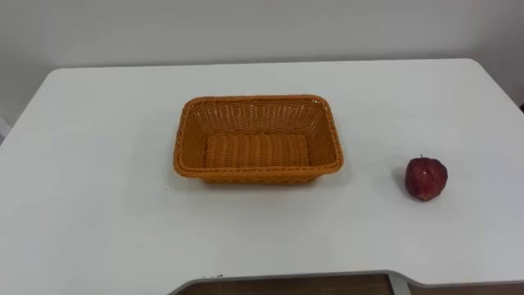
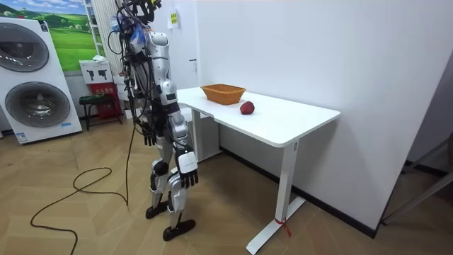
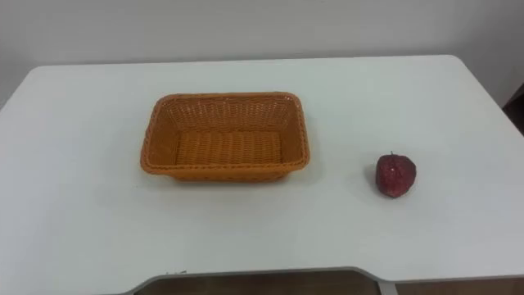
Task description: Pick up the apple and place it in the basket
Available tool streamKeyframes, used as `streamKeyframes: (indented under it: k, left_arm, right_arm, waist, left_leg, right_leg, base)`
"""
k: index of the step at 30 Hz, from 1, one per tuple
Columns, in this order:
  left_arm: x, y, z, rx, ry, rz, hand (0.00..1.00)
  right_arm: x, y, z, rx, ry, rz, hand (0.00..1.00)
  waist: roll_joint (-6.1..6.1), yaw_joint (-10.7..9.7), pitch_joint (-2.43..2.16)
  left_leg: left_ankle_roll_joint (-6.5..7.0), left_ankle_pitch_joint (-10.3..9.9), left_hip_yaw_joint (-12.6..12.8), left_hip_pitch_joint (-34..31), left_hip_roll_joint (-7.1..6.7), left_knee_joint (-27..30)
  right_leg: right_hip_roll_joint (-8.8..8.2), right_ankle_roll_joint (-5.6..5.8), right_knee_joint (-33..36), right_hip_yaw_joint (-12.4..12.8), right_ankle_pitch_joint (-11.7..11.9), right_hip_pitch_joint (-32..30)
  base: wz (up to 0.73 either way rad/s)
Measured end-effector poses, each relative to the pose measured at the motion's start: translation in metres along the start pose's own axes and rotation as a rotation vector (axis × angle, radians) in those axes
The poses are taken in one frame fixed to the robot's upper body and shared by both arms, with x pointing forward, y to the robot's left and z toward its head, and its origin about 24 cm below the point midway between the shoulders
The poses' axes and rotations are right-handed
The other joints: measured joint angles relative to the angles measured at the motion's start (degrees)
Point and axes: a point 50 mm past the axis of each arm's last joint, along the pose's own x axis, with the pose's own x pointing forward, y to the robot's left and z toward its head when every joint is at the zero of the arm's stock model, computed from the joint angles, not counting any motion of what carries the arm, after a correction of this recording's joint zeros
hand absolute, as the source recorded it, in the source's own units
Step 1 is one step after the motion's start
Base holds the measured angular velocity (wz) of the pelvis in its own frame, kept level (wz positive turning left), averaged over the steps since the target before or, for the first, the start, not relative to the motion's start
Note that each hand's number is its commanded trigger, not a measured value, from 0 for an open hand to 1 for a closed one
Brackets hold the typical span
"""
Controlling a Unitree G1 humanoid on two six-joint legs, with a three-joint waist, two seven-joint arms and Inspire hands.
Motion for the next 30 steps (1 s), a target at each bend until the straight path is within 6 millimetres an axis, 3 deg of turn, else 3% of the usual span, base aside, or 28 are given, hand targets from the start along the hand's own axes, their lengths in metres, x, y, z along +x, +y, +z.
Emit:
streamKeyframes:
  k: [10,14,16,18,21,30]
  left_arm:
    - [0.000,0.000,0.001,-0.002,-0.001,0.003,0.00]
    - [0.000,0.001,0.001,-0.033,-0.005,0.044,0.00]
    - [0.000,0.004,-0.004,-0.070,-0.003,0.061,0.00]
    - [-0.001,0.010,-0.007,-0.177,-0.015,0.094,0.00]
    - [-0.002,0.019,-0.008,-0.275,-0.040,0.137,0.00]
    - [-0.005,0.033,-0.010,-0.352,-0.077,0.188,0.00]
  right_arm:
    - [0.000,0.000,-0.002,0.062,0.004,-0.008,0.00]
    - [0.000,-0.001,-0.006,0.438,0.020,-0.029,0.00]
    - [-0.001,-0.005,0.001,0.657,-0.012,-0.031,0.00]
    - [-0.002,-0.017,0.016,0.974,-0.082,-0.046,0.00]
    - [-0.007,-0.035,0.033,1.294,-0.155,-0.084,0.00]
    - [-0.022,-0.074,0.064,1.770,-0.199,-0.231,0.00]
  waist:
    - [0.03,0.1,-0.01]
    - [-0.02,-0.2,0.01]
    - [-0.04,-1.2,0.00]
    - [-0.10,-2.3,-0.01]
    - [-0.27,-3.4,-0.04]
    - [-1.06,-4.8,-0.37]
  left_leg:
    - [0.00,0.0,0.0,-0.1,0.01,0.0]
    - [0.00,0.0,0.3,-0.1,0.07,-0.1]
    - [0.00,0.0,0.3,0.0,0.04,-0.1]
    - [0.01,0.0,0.4,0.2,-0.02,-0.1]
    - [0.02,0.0,0.7,0.6,-0.02,-0.2]
    - [0.03,0.0,1.5,-0.4,-0.01,0.0]
  right_leg:
    - [0.00,0.00,0.1,0.0,0.0,-0.2]
    - [0.10,-0.03,0.2,0.3,0.0,-0.4]
    - [0.06,-0.03,0.1,0.3,0.0,-0.3]
    - [0.04,-0.02,0.1,0.5,0.0,-0.2]
    - [0.07,0.00,0.1,0.8,0.0,0.0]
    - [0.10,0.05,1.1,1.6,0.0,-1.7]
  base:
    - [0.00]
    - [-0.02]
    - [0.00]
    - [-0.03]
    - [-0.04]
    - [-0.04]
